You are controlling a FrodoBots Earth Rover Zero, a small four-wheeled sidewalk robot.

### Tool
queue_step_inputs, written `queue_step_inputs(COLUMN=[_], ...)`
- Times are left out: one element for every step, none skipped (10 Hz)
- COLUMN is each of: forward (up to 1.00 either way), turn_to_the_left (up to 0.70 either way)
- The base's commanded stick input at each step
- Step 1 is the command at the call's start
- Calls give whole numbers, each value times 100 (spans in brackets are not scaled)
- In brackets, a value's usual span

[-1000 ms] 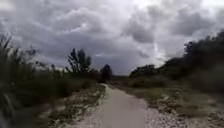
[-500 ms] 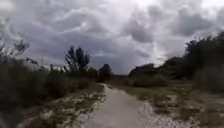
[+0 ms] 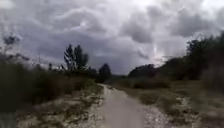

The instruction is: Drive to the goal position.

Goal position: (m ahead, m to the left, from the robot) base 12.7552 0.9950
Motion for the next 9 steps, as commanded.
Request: queue_step_inputs(forward=[85,85,85,85,85,85,85,85,85], turn_to_the_left=[0,0,0,0,0,0,0,0,0])
